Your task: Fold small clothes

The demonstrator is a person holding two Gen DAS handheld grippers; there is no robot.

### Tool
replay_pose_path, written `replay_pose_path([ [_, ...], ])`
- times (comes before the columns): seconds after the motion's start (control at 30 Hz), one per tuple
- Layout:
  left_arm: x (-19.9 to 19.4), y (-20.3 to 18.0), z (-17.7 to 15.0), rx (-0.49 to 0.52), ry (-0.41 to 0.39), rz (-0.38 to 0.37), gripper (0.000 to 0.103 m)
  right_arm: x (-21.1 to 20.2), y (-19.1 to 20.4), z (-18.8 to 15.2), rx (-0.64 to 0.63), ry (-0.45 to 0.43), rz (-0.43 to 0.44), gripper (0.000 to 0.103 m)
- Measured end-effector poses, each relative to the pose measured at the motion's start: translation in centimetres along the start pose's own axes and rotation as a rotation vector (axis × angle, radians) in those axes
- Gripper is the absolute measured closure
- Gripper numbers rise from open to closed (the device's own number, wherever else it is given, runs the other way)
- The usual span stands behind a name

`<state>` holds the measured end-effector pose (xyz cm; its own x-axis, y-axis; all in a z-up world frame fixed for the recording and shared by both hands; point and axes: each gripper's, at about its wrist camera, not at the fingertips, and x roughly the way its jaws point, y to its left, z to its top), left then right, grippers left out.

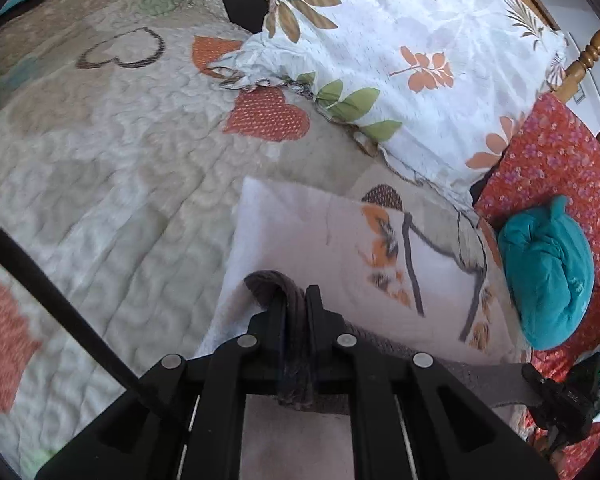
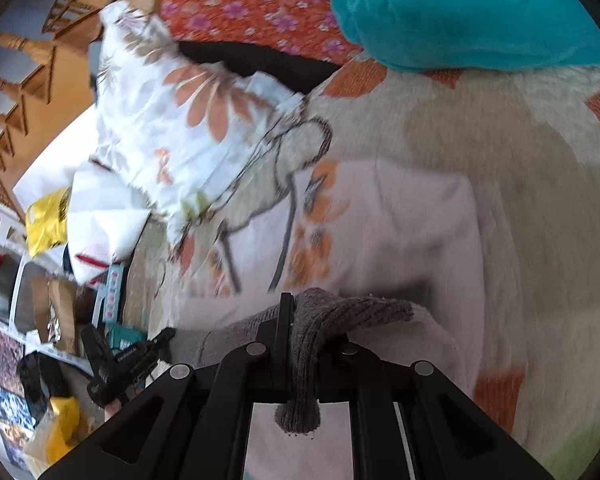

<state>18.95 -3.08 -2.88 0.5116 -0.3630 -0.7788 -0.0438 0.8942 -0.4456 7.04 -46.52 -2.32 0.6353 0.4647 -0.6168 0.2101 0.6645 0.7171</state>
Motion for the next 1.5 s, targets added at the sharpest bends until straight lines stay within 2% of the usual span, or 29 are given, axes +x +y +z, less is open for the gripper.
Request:
replay_pose_path([
  [0.1,1.4,-0.2,1.2,0.006,-0.005,0.009,0.094,1.9,-0.3,1.4,-0.022,-0.002,-0.033,0.094],
  [0.13,1.6,-0.1,1.5,0.004,-0.020,0.017,0.092,2.8,-0.2,1.7,-0.054,-0.004,-0.071,0.094],
  [0.2,1.8,0.4,2.2,-0.007,-0.050,0.030,0.077,4.0,0.1,1.9,-0.101,0.005,-0.105,0.090],
  [0.23,1.7,0.8,2.4,-0.020,-0.059,0.035,0.062,4.5,0.2,1.9,-0.116,0.008,-0.115,0.086],
  [0.27,1.7,1.2,2.6,-0.040,-0.066,0.039,0.055,4.6,0.3,1.9,-0.126,0.003,-0.123,0.072],
  [0.3,1.6,1.6,2.7,-0.066,-0.067,0.040,0.053,4.6,0.5,1.9,-0.137,-0.011,-0.127,0.058],
  [0.37,1.6,2.1,2.8,-0.089,-0.047,0.033,0.053,3.9,0.9,2.0,-0.160,-0.046,-0.138,0.044],
  [0.4,1.4,2.1,2.7,-0.087,-0.037,0.036,0.052,3.3,1.2,2.2,-0.168,-0.070,-0.150,0.040],
  [0.53,-0.1,1.8,2.2,-0.032,-0.039,0.072,0.052,1.0,1.6,2.5,-0.169,-0.127,-0.170,0.039],
  [0.63,-1.5,1.1,1.0,0.057,-0.040,0.126,0.044,0.4,2.4,1.7,-0.193,-0.114,-0.178,0.039],
  [0.77,-2.3,0.9,-1.8,0.176,0.017,0.181,0.037,1.5,3.9,-1.0,-0.261,-0.018,-0.171,0.040],
  [0.83,-2.2,1.1,-3.4,0.233,0.065,0.206,0.036,2.5,4.6,-3.2,-0.312,0.053,-0.164,0.050],
  [0.87,-2.1,1.4,-4.2,0.258,0.084,0.239,0.036,3.1,4.8,-4.3,-0.333,0.096,-0.157,0.056],
  [0.93,-1.6,2.1,-5.7,0.312,0.131,0.366,0.031,4.0,4.9,-6.4,-0.371,0.159,-0.173,0.057],
  [1.0,-2.8,3.4,-6.2,0.286,0.115,0.392,0.029,4.2,4.9,-7.6,-0.420,0.169,-0.235,0.058],
  [1.03,-3.5,4.0,-6.2,0.264,0.111,0.445,0.029,3.9,4.9,-8.0,-0.430,0.162,-0.263,0.058],
  [1.07,-4.5,4.5,-6.3,0.242,0.096,0.495,0.030,3.4,4.8,-8.2,-0.422,0.160,-0.300,0.058],
  [1.1,-5.9,5.1,-6.4,0.210,0.073,0.514,0.030,2.7,4.6,-8.3,-0.402,0.152,-0.347,0.058],
  [1.17,-8.7,5.9,-7.0,0.139,0.038,0.503,0.030,1.1,4.4,-8.6,-0.370,0.129,-0.385,0.058],
  [1.2,-10.5,6.1,-7.5,0.096,0.021,0.474,0.030,0.3,4.3,-8.8,-0.349,0.118,-0.382,0.058],
  [1.27,-13.6,5.5,-8.7,0.059,-0.029,0.436,0.030,-1.6,4.1,-9.6,-0.307,0.083,-0.316,0.057],
  [1.4,-19.5,1.0,-12.0,0.104,-0.194,0.461,0.028,-1.9,5.2,-11.8,-0.337,0.099,-0.236,0.057],
  [1.5,-23.0,-2.8,-14.1,0.137,-0.324,0.496,0.023,-1.2,6.6,-14.3,-0.450,0.099,-0.248,0.057],
])
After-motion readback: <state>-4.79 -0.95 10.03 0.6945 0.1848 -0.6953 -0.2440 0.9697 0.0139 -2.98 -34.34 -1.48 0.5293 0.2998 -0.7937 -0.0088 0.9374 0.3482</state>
